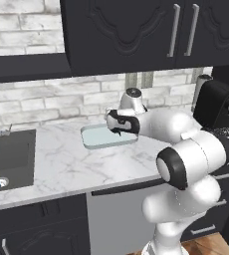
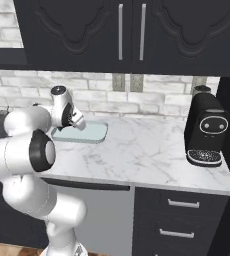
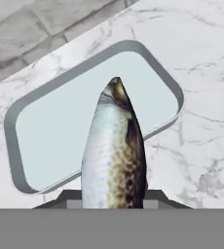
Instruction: Take the fish out of the fridge, briefly rinse it in the sink, and place it on the tray next to the sink.
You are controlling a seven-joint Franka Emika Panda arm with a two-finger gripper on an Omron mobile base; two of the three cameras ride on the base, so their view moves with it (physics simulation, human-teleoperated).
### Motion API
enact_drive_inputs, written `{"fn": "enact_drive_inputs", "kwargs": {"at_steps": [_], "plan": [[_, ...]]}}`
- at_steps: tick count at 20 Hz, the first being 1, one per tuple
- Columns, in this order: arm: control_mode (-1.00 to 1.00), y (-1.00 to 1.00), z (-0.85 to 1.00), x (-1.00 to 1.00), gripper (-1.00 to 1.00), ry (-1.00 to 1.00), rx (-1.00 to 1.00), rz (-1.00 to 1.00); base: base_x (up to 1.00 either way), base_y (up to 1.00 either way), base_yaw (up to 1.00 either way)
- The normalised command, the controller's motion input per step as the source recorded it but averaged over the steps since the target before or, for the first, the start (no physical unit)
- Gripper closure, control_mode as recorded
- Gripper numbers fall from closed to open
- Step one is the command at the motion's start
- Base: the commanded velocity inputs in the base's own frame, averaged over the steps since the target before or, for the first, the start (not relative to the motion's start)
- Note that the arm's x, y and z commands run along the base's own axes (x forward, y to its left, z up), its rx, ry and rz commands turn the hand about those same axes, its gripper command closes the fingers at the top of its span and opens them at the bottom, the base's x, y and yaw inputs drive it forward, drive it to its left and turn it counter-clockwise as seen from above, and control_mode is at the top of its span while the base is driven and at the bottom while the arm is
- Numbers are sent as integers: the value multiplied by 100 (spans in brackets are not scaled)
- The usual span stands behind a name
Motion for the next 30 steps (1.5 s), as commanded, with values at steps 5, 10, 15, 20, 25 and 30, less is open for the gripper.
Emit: {"fn": "enact_drive_inputs", "kwargs": {"at_steps": [5,10,15,20,25,30], "plan": [[-100,0,-39,73,100,0,0,-8,0,0,0],[-100,0,-24,77,100,0,0,-10,0,0,0],[-100,0,0,53,-100,0,0,-7,0,0,0],[-100,0,1,23,-100,0,0,-4,0,0,0],[-100,-9,35,-49,-100,-13,3,-7,0,0,0],[-100,-21,45,-100,-100,-31,7,-7,0,0,0]]}}
